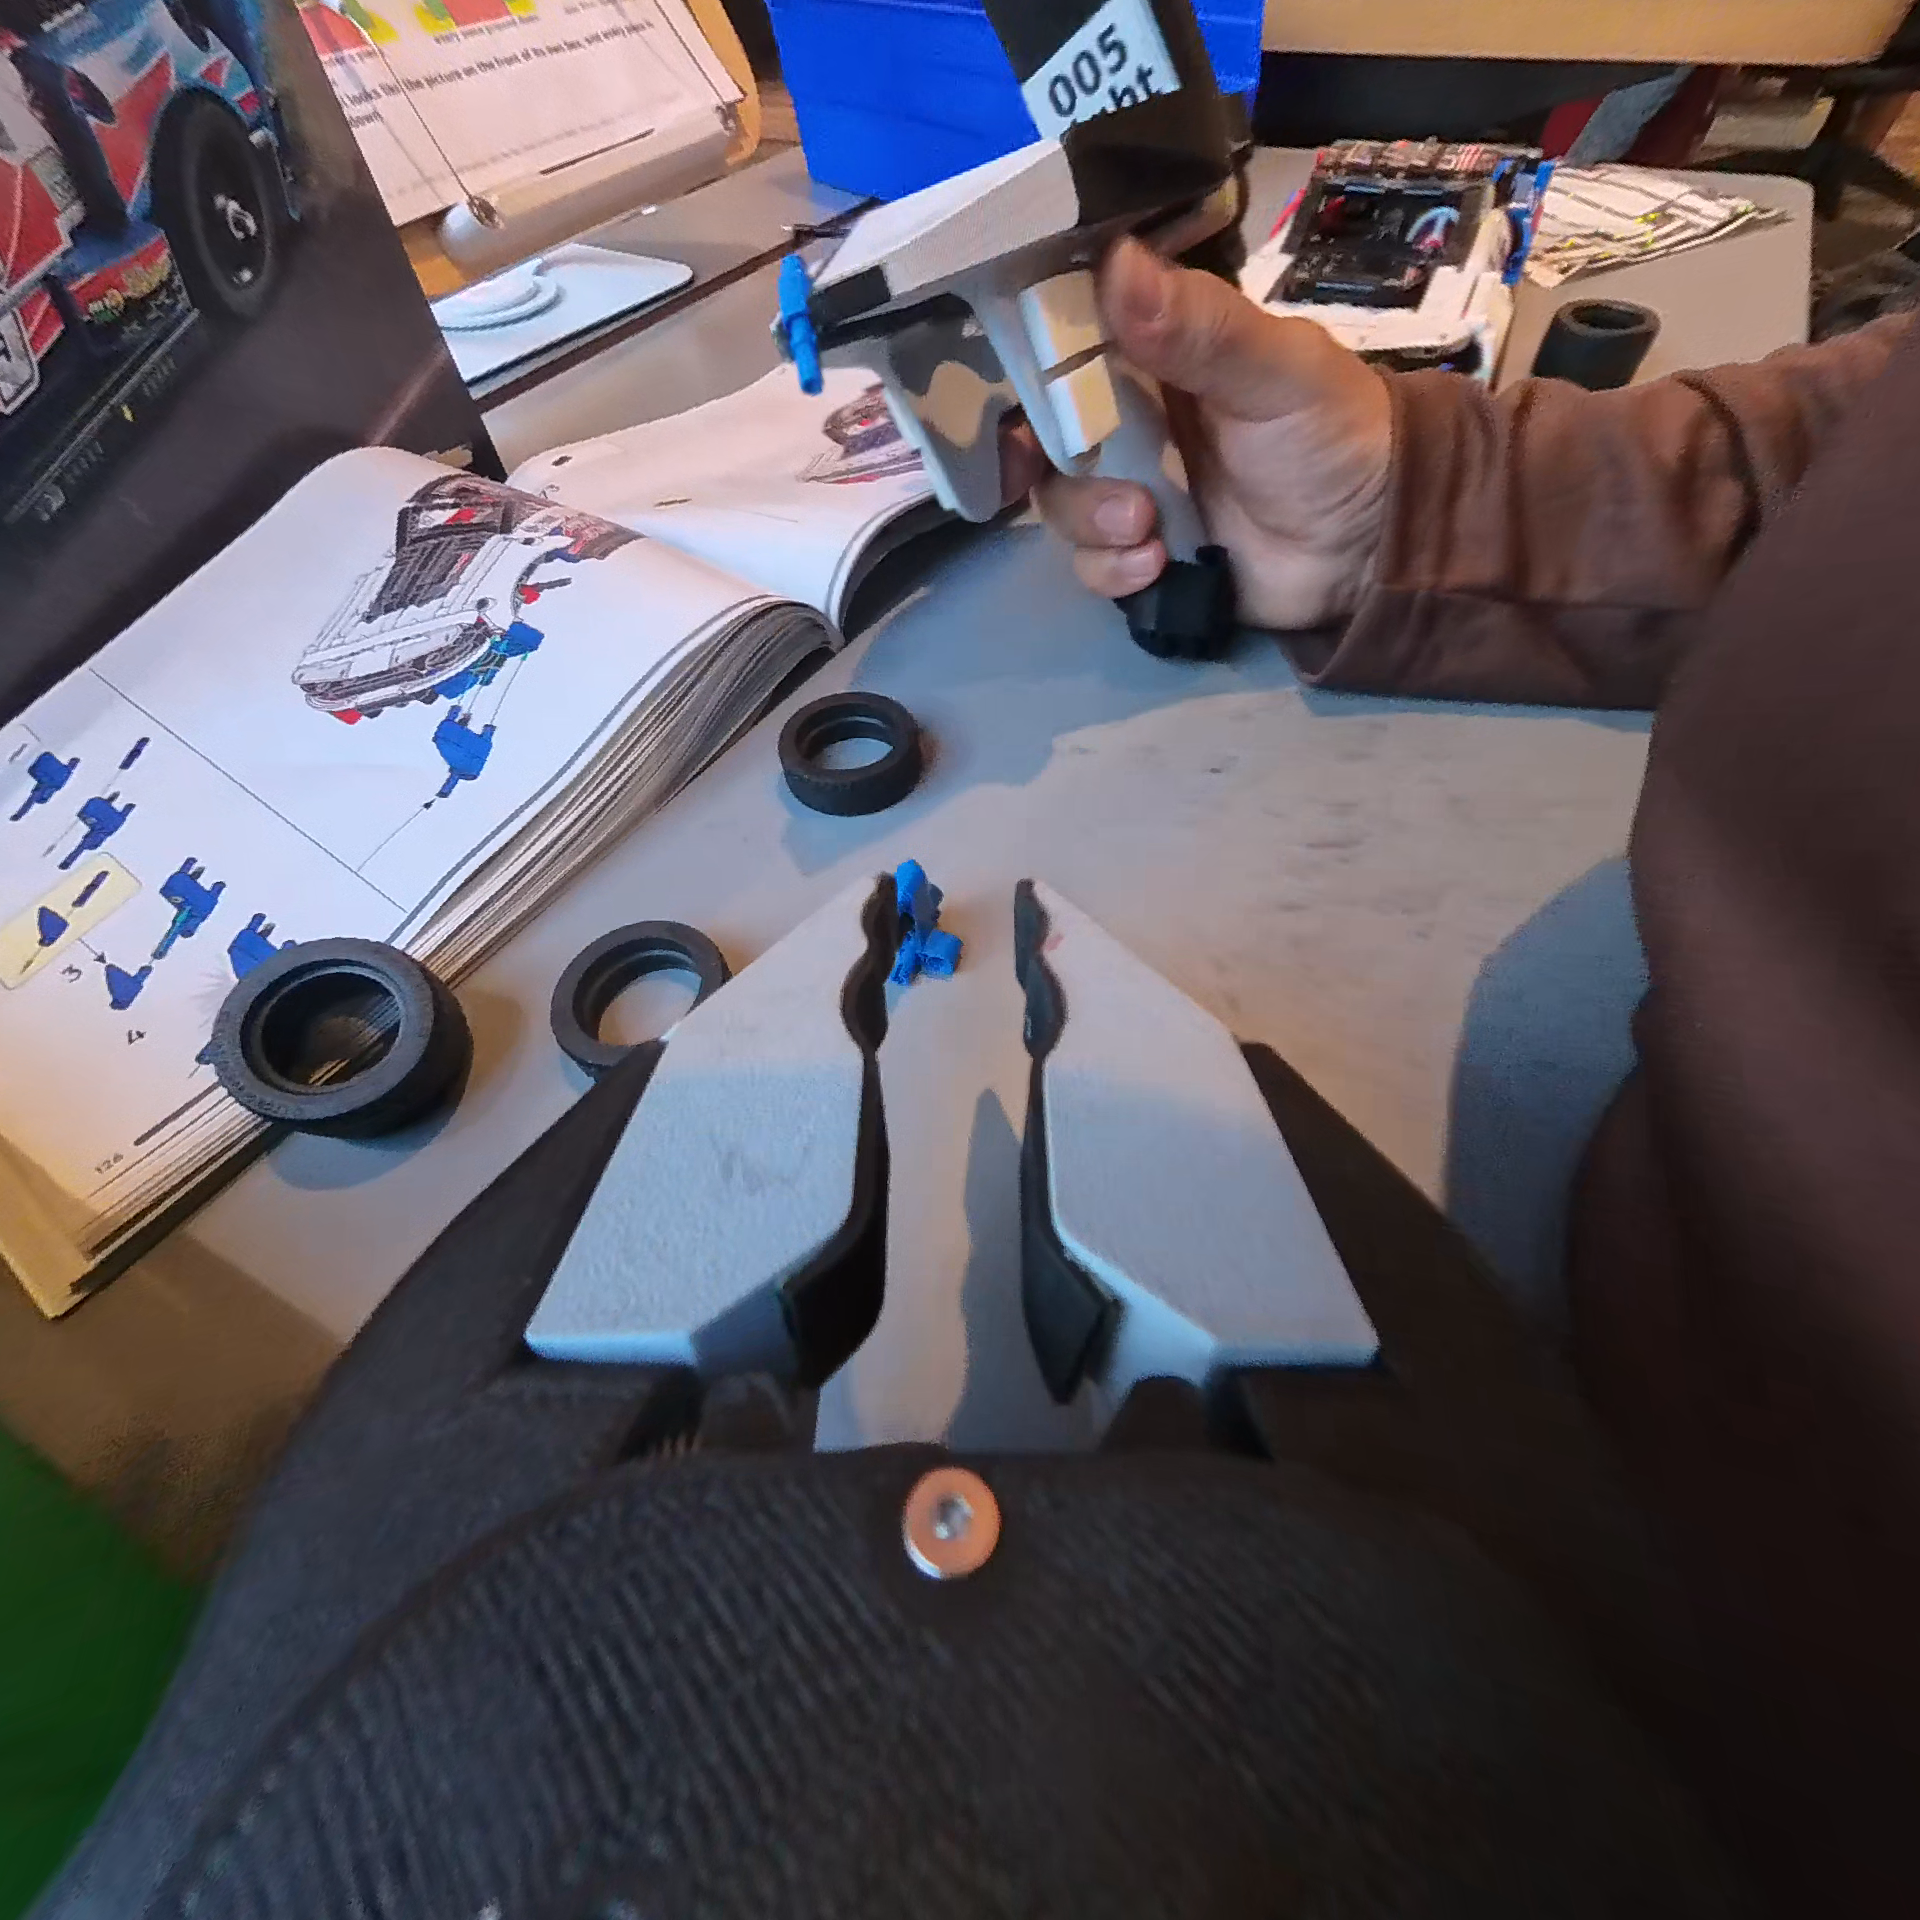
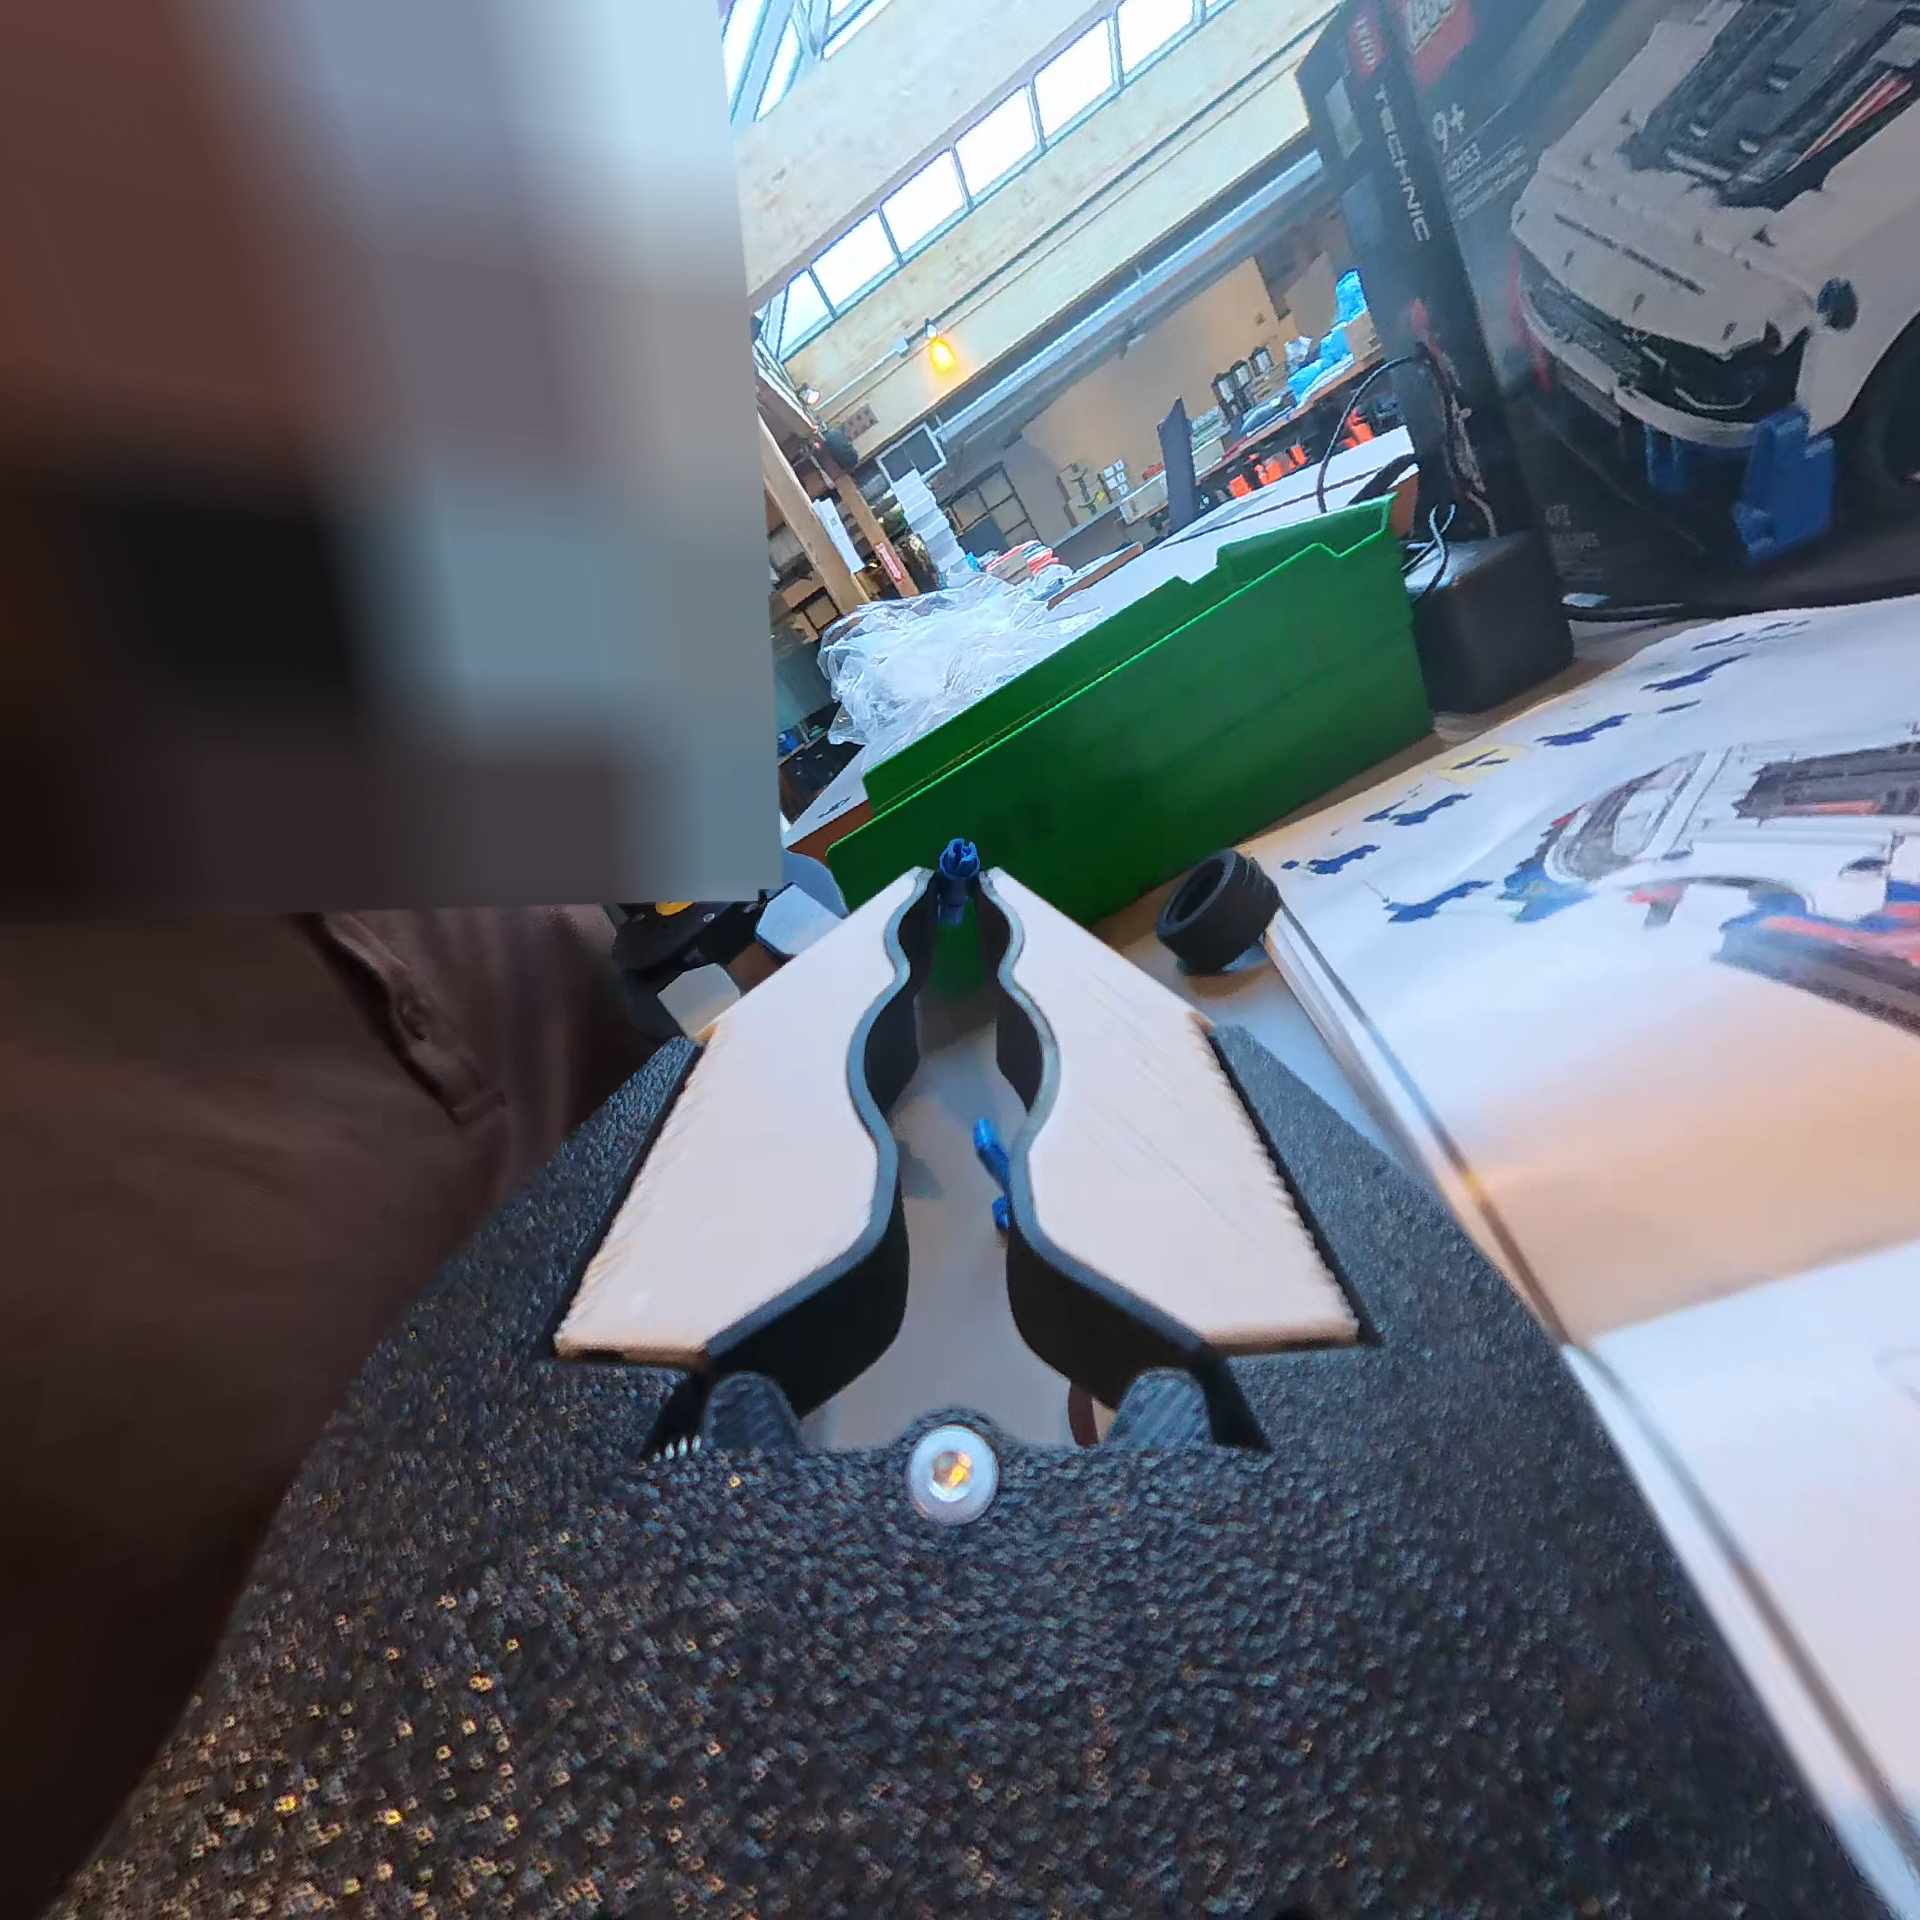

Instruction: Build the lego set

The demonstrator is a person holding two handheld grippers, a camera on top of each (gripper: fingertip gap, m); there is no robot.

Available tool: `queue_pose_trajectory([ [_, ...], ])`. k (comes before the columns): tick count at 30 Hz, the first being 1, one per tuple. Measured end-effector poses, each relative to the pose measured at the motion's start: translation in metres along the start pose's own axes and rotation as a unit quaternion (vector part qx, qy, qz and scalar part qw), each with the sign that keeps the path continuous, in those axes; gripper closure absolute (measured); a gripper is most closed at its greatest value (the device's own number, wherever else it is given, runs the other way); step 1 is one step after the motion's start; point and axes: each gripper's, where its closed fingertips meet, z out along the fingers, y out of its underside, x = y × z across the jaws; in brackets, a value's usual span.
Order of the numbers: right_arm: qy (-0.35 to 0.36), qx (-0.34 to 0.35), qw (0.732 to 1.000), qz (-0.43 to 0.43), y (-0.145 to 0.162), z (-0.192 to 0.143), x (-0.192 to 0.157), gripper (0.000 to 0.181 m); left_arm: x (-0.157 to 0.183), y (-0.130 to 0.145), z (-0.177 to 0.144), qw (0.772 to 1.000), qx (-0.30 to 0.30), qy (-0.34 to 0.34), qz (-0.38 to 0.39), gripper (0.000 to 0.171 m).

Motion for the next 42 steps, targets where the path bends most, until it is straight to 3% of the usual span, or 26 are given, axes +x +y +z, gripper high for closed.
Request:
queue_pose_trajectory([
  [10, -0.005, 0.003, 0.999, 0.040, -0.002, 0.000, 0.007, 0.174, -0.015, 0.001, 0.006, 0.999, -0.012, -0.026, -0.026, 0.153],
  [17, 0.026, -0.029, 0.995, 0.097, 0.009, -0.013, 0.009, 0.174, -0.017, 0.019, 0.023, 0.995, -0.088, -0.034, -0.018, 0.146],
  [22, 0.050, -0.073, 0.994, 0.065, 0.016, -0.025, 0.000, 0.174, -0.017, 0.030, 0.038, 0.990, -0.138, -0.005, -0.035, 0.145],
  [24, 0.057, -0.085, 0.993, 0.054, 0.019, -0.030, -0.002, 0.174, -0.013, 0.036, 0.040, 0.986, -0.161, 0.012, -0.039, 0.154],
  [26, 0.059, -0.088, 0.992, 0.060, 0.020, -0.034, -0.002, 0.174, -0.013, 0.035, 0.041, 0.986, -0.158, 0.012, -0.043, 0.167],
  [28, 0.060, -0.085, 0.992, 0.076, 0.021, -0.037, 0.000, 0.174, -0.016, 0.036, 0.041, 0.985, -0.159, 0.010, -0.067, 0.167],
  [35, 0.048, -0.086, 0.989, 0.109, 0.024, -0.036, -0.001, 0.174, -0.026, 0.036, 0.042, 0.955, -0.140, 0.016, -0.260, 0.167],
  [42, -0.009, -0.037, 0.982, 0.187, 0.014, -0.036, -0.005, 0.174, -0.018, 0.034, 0.044, 0.967, -0.146, 0.014, -0.210, 0.164],
])
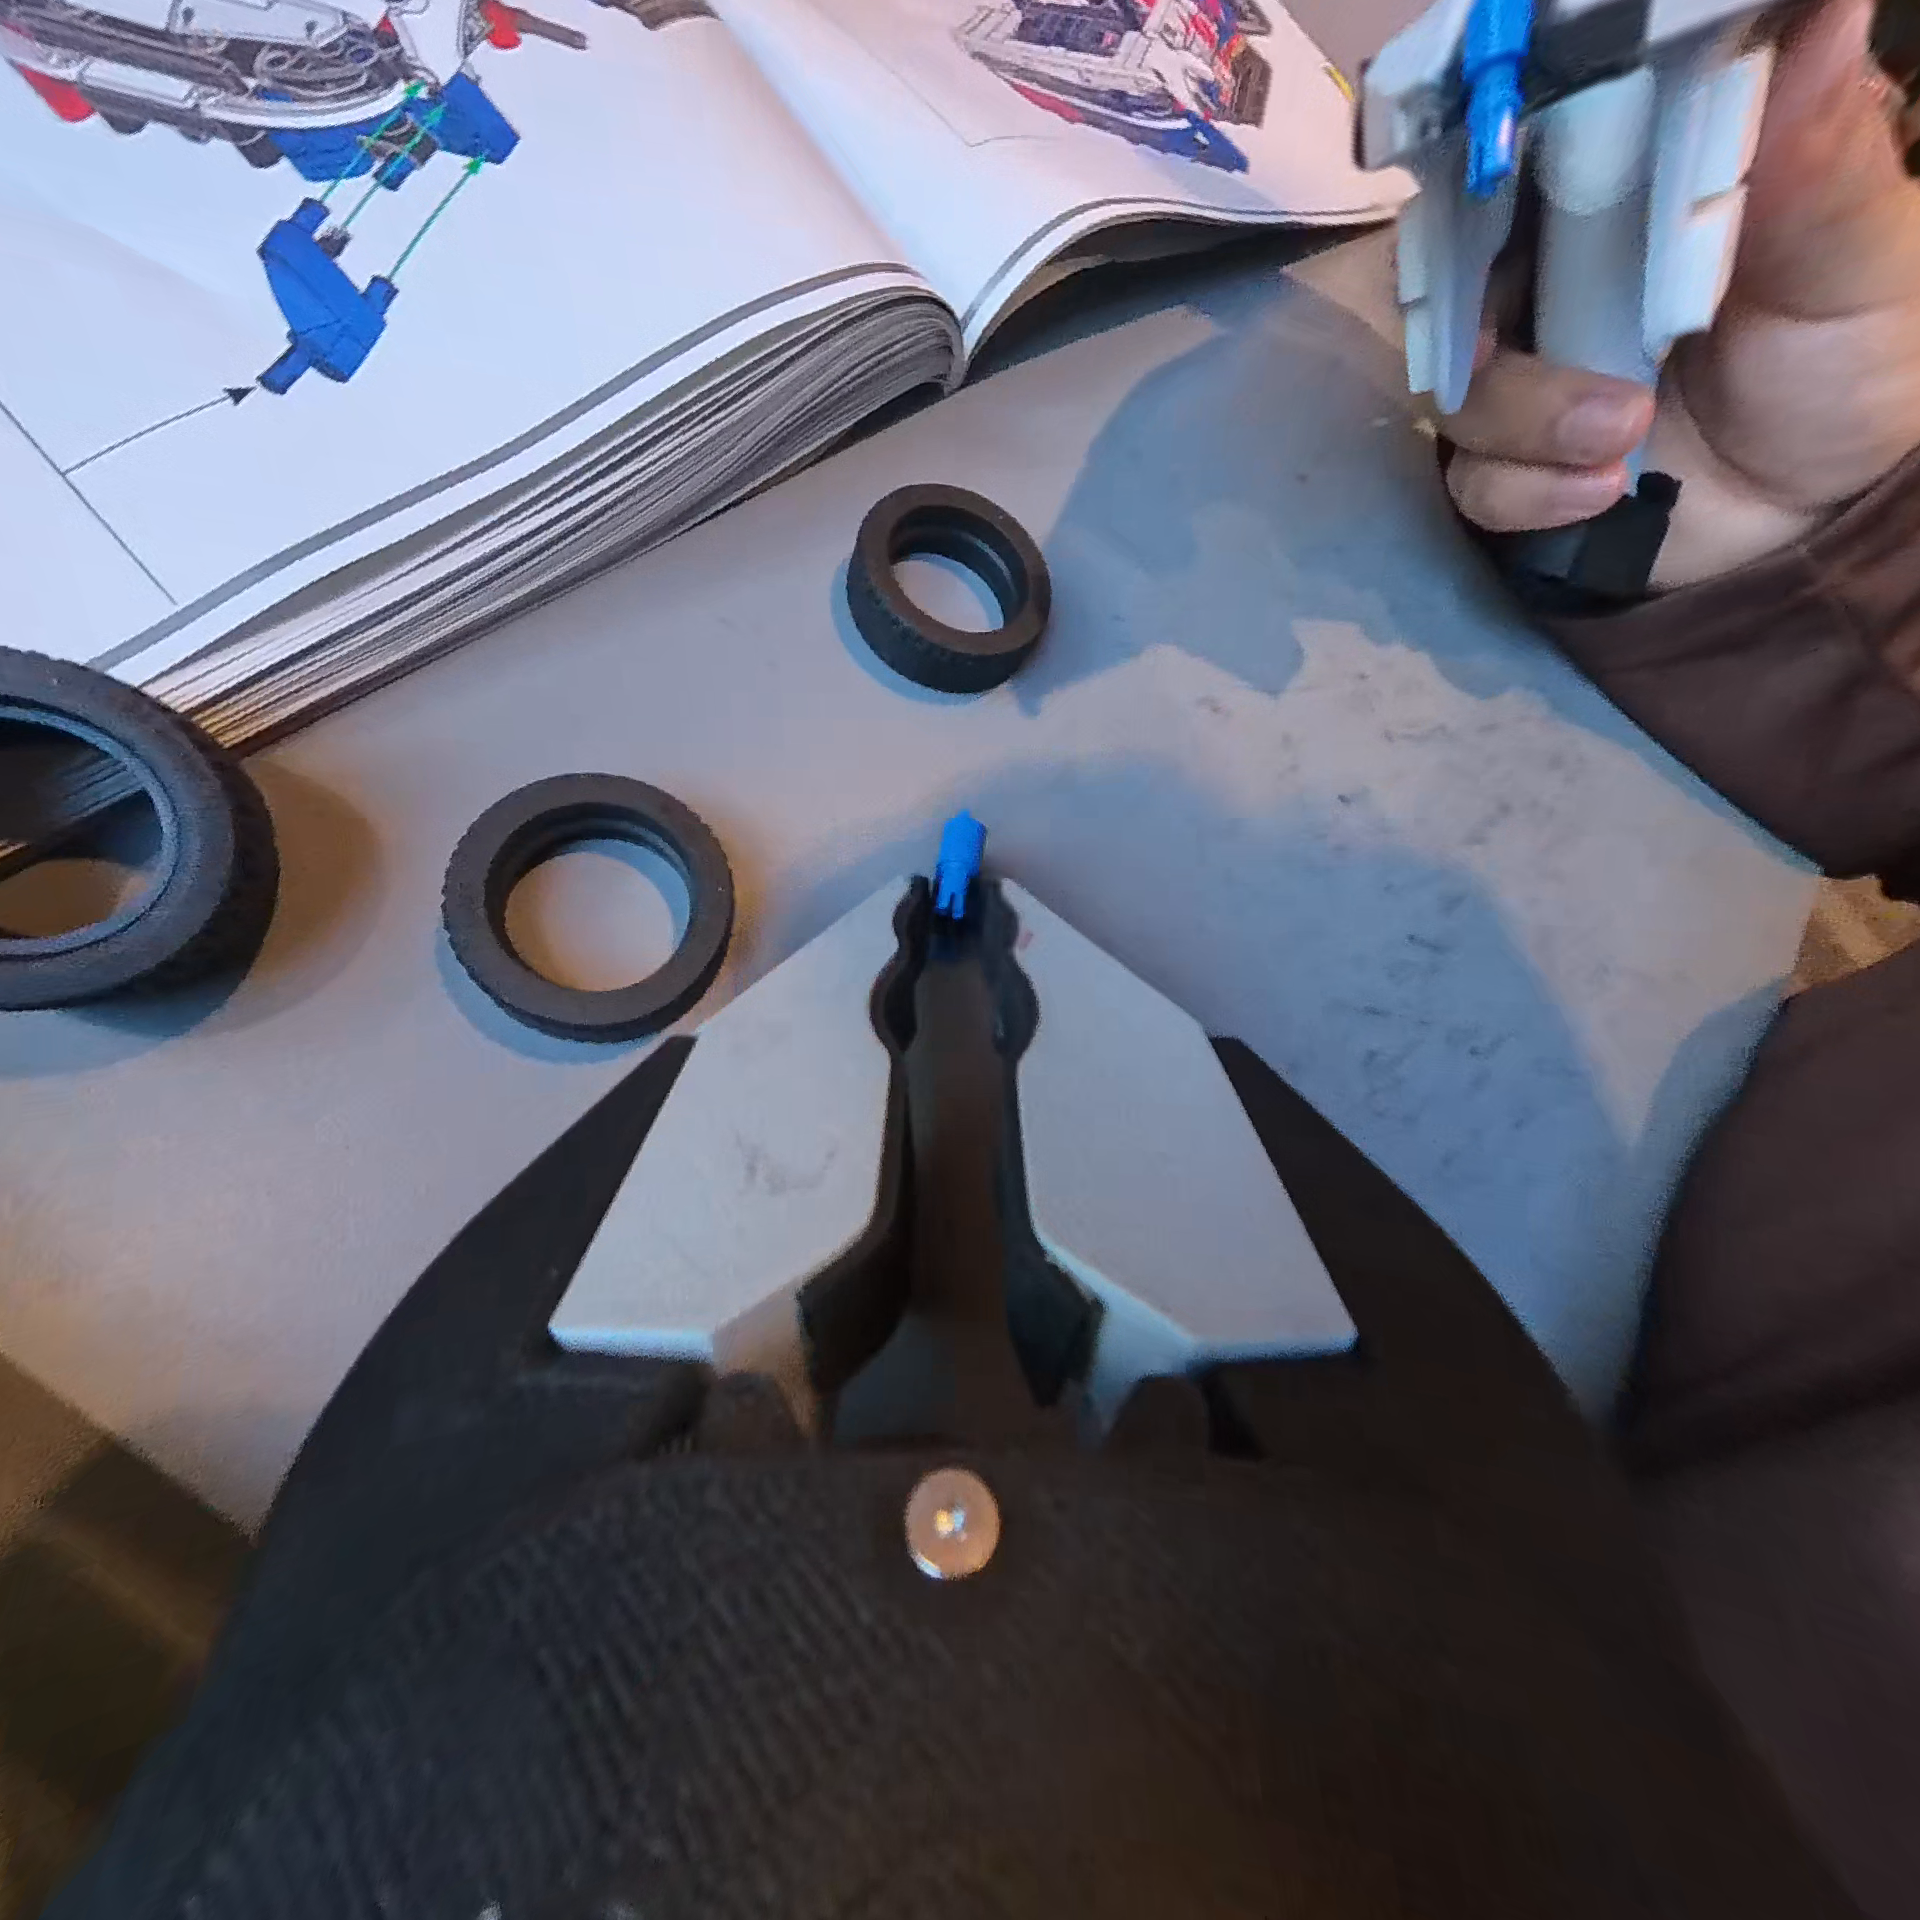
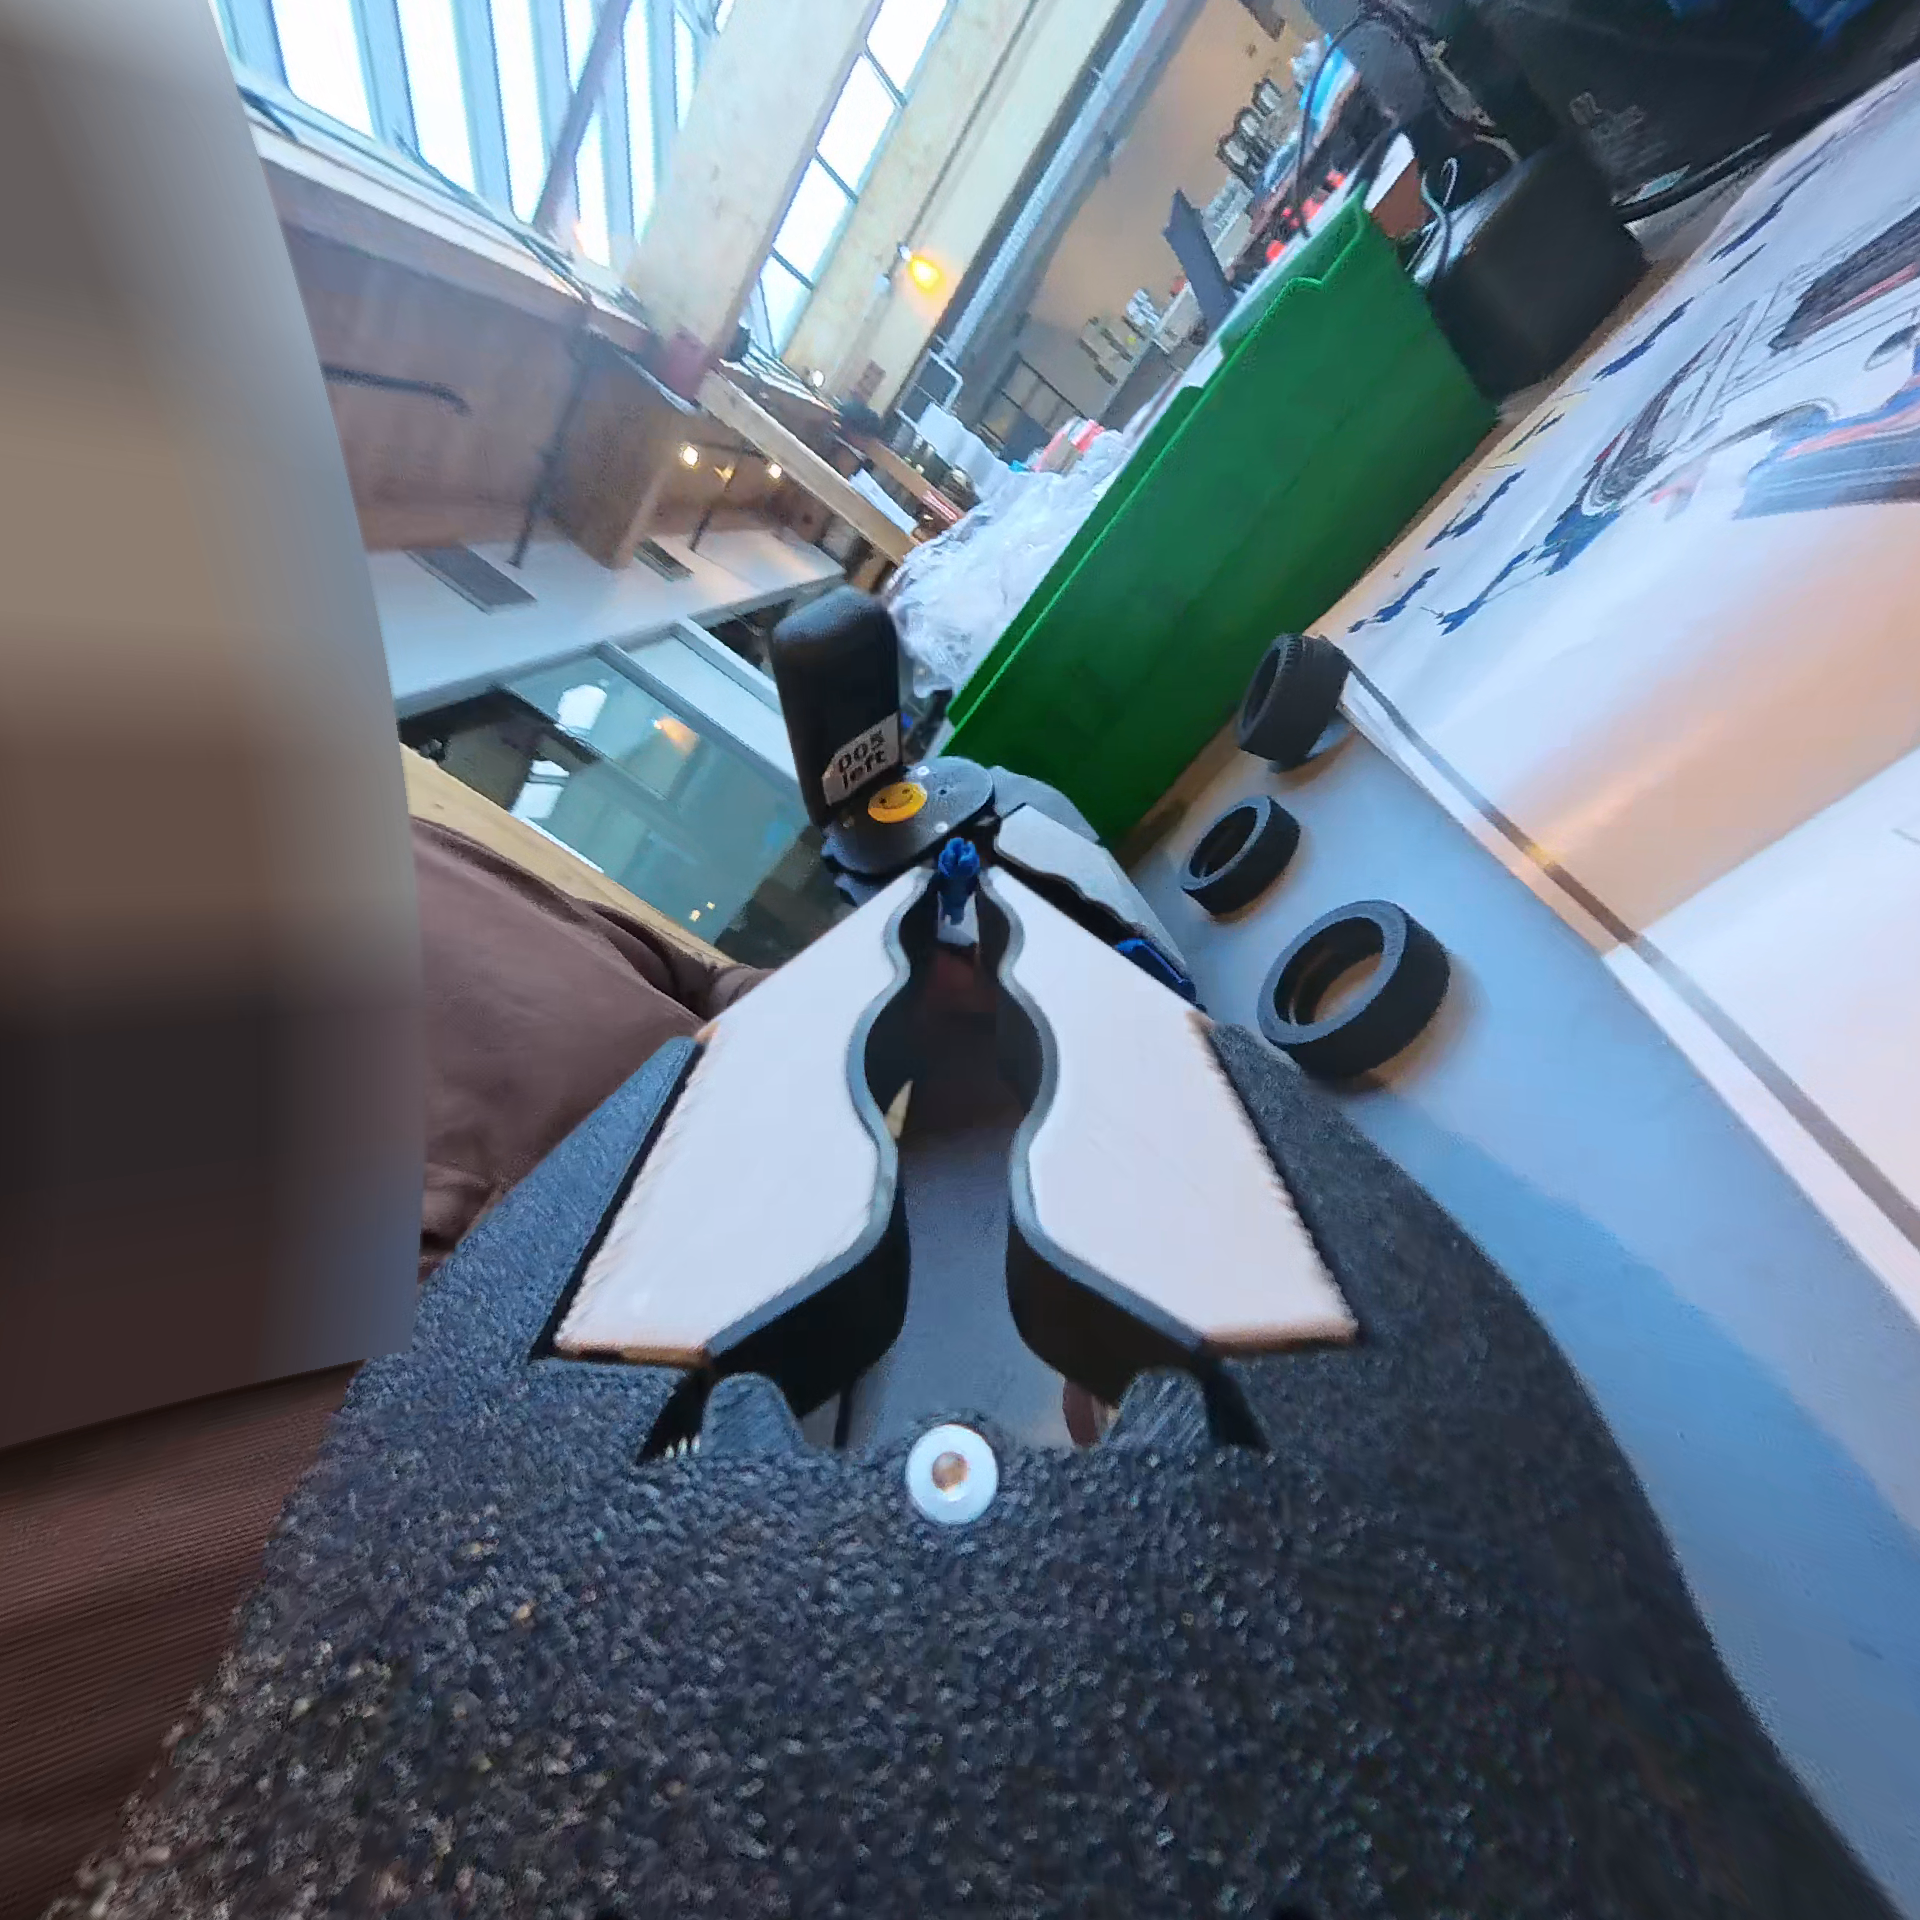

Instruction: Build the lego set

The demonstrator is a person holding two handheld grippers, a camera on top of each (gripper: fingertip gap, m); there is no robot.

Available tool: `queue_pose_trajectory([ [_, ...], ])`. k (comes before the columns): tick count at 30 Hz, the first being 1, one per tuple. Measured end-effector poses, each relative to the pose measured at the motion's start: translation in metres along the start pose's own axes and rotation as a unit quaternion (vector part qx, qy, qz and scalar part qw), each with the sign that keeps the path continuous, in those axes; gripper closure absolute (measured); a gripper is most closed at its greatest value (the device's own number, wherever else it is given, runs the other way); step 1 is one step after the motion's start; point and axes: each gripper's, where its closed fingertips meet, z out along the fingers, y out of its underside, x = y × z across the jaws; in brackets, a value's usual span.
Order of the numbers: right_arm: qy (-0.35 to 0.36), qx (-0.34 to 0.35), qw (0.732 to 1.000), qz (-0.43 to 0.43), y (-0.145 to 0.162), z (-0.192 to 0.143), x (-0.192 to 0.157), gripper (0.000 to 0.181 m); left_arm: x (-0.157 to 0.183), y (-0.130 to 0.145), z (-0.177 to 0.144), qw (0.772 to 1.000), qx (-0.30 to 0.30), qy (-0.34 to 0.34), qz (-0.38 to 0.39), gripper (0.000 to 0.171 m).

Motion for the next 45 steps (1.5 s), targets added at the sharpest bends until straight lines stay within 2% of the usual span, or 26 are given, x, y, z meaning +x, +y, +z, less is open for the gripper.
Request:
queue_pose_trajectory([
  [3, -0.018, 0.012, 1.000, 0.017, -0.003, -0.002, 0.000, 0.175, 0.002, -0.001, -0.001, 1.000, 0.006, -0.006, 0.016, 0.155],
  [11, -0.039, 0.020, 0.999, -0.016, -0.006, 0.000, -0.009, 0.174, 0.004, -0.004, -0.006, 0.999, 0.024, -0.005, 0.023, 0.153],
  [21, -0.004, 0.000, 1.000, -0.029, 0.000, 0.002, 0.002, 0.174, 0.000, 0.008, -0.014, 0.999, 0.014, -0.025, 0.035, 0.151],
  [40, 0.016, -0.015, 0.999, -0.037, 0.005, 0.005, 0.009, 0.175, -0.005, 0.007, -0.015, 0.999, 0.013, -0.021, 0.021, 0.149],
  [45, 0.041, -0.028, 0.997, -0.059, 0.007, 0.005, 0.014, 0.174, -0.011, 0.009, -0.018, 0.999, 0.008, -0.032, 0.025, 0.149],
])
